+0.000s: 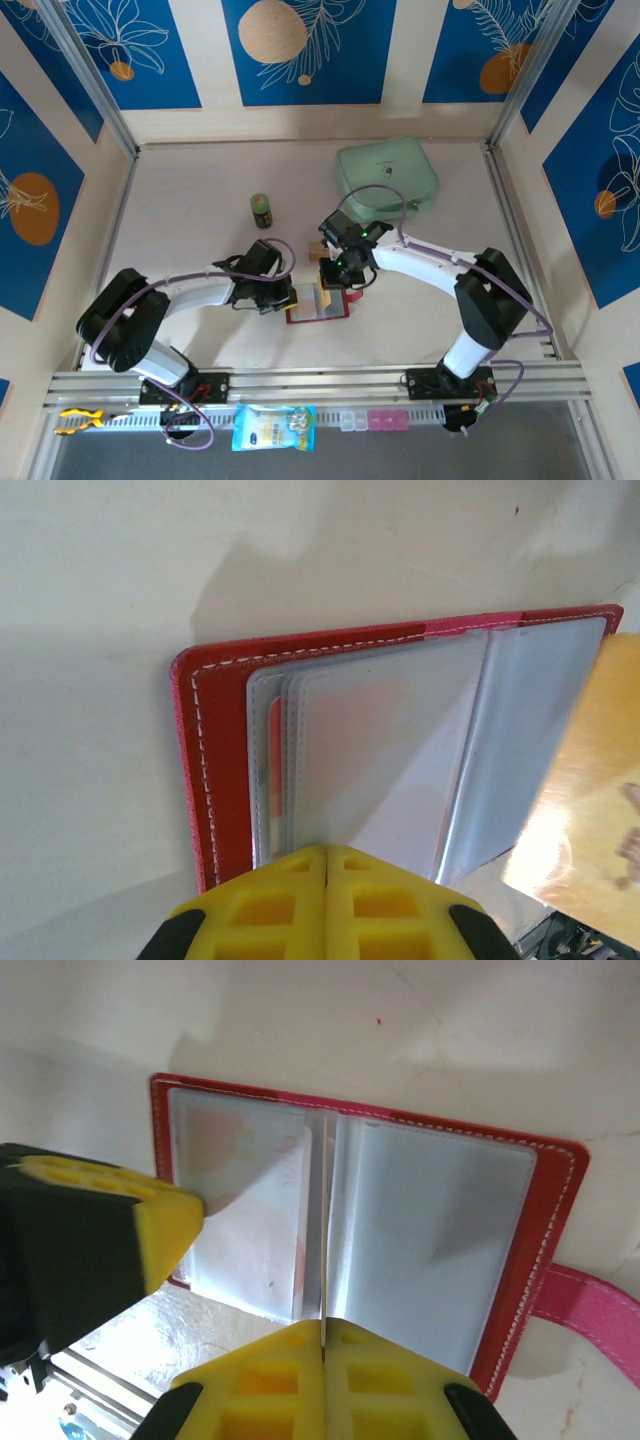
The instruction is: Take the credit cards out of the card holder
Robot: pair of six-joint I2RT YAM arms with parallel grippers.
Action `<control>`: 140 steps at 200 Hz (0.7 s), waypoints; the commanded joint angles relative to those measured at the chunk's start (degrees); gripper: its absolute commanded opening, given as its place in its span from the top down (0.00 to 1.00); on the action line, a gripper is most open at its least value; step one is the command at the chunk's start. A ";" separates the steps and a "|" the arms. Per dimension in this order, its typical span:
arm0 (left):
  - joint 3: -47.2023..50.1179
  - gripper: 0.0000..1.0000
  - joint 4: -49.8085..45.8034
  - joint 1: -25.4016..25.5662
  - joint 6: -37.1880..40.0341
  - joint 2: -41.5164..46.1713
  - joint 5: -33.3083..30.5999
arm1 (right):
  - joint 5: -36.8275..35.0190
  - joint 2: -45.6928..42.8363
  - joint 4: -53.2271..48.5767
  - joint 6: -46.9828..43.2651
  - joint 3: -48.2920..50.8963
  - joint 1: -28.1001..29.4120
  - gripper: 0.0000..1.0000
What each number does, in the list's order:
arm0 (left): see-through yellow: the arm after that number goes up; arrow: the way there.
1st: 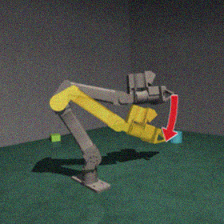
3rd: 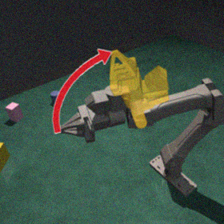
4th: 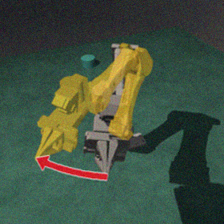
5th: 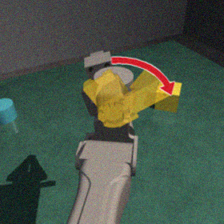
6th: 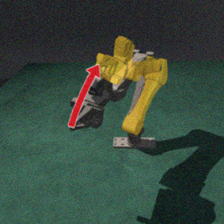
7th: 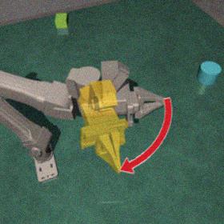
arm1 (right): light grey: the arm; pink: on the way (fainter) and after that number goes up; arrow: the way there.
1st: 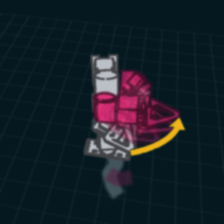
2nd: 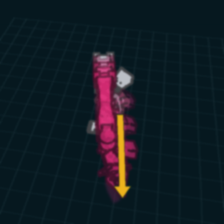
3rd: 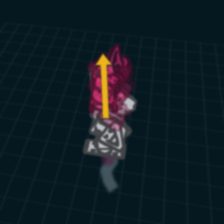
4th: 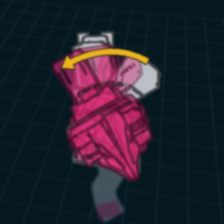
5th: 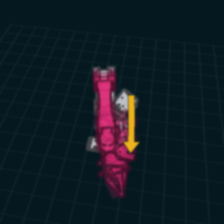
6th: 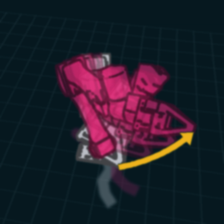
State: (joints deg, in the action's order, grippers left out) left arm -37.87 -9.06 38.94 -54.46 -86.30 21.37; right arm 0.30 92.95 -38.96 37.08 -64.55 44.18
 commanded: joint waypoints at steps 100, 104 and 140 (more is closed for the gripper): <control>-1.60 0.92 -4.39 0.12 1.90 3.36 -1.55 | 0.37 -4.31 -4.71 -59.36 -10.00 -8.50 1.00; -1.60 0.92 -4.34 0.16 1.93 3.54 -1.52 | -0.18 -4.13 -4.78 -61.61 -10.29 -8.50 1.00; -0.94 0.88 -4.39 -0.28 1.84 5.80 -2.19 | 0.74 -0.60 -6.64 -73.86 -15.62 -10.64 1.00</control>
State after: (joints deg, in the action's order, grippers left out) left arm -38.20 -11.68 38.92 -53.47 -82.91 20.27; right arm -0.67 89.91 -43.13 -22.15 -75.59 35.11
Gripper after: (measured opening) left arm 0.111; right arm 0.050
